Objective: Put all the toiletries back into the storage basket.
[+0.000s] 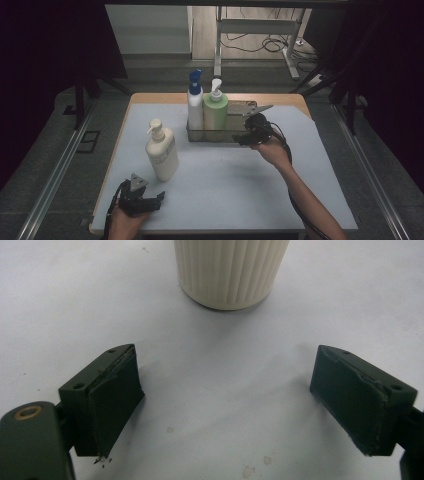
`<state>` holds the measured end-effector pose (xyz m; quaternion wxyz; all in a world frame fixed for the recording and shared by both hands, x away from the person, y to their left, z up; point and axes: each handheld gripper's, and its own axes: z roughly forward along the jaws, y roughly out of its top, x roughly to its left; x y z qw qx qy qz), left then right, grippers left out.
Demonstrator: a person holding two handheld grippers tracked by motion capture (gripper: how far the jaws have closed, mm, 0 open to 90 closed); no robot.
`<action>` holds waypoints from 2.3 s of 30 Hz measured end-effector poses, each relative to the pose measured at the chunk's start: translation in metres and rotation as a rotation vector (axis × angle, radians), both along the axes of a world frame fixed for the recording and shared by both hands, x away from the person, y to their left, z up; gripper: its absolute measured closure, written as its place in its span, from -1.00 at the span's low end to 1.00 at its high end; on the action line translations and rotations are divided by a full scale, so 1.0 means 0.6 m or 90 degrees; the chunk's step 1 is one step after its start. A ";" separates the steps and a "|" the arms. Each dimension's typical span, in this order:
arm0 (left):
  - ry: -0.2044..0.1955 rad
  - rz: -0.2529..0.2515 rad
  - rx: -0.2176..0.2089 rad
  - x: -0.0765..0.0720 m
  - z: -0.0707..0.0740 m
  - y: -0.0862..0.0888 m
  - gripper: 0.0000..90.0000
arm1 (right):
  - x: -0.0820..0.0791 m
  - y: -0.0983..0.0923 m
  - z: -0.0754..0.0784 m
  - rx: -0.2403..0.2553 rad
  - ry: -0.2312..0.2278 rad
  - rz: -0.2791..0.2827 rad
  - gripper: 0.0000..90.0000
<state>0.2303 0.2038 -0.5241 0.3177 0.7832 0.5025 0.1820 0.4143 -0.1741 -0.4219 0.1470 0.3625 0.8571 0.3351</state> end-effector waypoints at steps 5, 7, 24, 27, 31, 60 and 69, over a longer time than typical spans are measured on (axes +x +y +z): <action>0.000 0.000 0.000 0.000 0.000 0.000 -0.72 | -0.013 -0.009 0.001 -0.003 -0.005 0.007 -0.40; 0.000 0.001 -0.002 0.000 0.000 0.000 -0.73 | -0.019 -0.013 0.000 -0.008 -0.009 0.008 -0.46; 0.002 -0.002 0.000 0.001 0.001 0.000 -0.72 | -0.076 -0.042 -0.013 -0.008 -0.007 0.026 -0.69; 0.002 -0.004 0.001 0.002 0.001 0.000 -0.72 | -0.087 -0.047 -0.016 -0.006 -0.017 0.026 -0.71; 0.003 -0.007 0.000 0.002 0.002 0.001 -0.71 | -0.102 -0.054 -0.021 0.004 -0.016 0.023 -0.87; -0.019 0.004 0.012 0.023 0.023 0.021 -0.28 | -0.171 -0.117 -0.127 0.015 0.004 -0.008 -1.00; -0.020 0.015 0.004 0.042 0.030 0.045 -0.16 | -0.176 -0.120 -0.159 0.003 0.018 -0.008 -1.00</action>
